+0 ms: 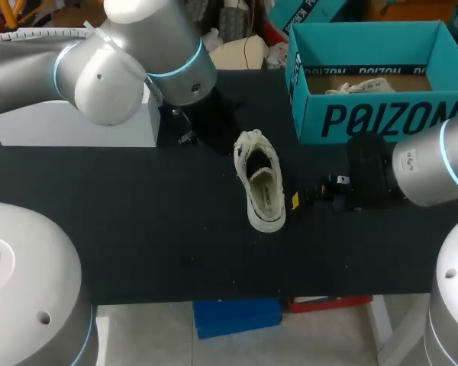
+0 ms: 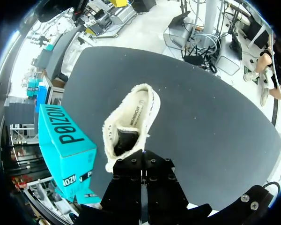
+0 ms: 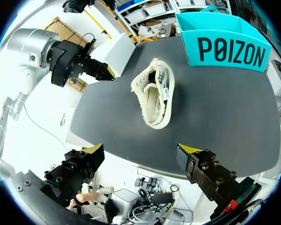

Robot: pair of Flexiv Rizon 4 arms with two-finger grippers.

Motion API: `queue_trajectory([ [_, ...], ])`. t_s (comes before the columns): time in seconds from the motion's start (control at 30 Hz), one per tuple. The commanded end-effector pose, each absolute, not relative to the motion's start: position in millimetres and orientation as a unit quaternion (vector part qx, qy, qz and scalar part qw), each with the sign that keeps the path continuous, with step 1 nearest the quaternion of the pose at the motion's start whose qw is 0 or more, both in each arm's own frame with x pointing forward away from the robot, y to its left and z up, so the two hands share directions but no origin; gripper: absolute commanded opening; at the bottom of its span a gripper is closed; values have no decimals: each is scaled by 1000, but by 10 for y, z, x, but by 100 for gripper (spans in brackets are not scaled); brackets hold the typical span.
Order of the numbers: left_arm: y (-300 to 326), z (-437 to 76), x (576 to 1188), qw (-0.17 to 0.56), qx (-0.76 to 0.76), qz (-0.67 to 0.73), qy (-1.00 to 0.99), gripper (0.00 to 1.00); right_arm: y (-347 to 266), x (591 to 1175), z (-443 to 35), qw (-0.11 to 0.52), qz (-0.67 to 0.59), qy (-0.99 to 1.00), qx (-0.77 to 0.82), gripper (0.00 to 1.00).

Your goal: Take the shoe out of the shoebox, open the shoe tongue, remove and reinsert the insole, then place the shoe into the shoebox

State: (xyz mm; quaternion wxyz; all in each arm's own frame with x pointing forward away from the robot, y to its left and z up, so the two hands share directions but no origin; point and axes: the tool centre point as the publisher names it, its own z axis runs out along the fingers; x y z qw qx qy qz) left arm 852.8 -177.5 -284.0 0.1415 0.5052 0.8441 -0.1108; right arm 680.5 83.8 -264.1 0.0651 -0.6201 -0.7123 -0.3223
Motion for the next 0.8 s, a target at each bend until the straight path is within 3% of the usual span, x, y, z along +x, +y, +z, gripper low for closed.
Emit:
queue_trajectory([
  [0.03,-1761,-2867,8532,143,505,-112,844,0,854,6807,-2643,64,-321,-712,-621,100],
  [0.37,-1434,-2877,8530,153,380,-208,888,3,854,6807,-2643,64,-321,-712,-621,100],
  [0.4,-1368,-2888,8505,146,371,-208,893,16,854,6807,-2643,64,-321,-712,-621,100],
  [0.43,-1302,-2893,8474,145,357,-212,898,41,854,6807,-2643,64,-321,-712,-621,100],
  [0.47,-1251,-2884,8449,149,350,-217,899,100,854,6807,-2643,64,-321,-712,-621,100],
  [0.8,-1251,-2884,8449,149,350,-217,899,100,854,6807,-2643,64,-321,-712,-621,100],
])
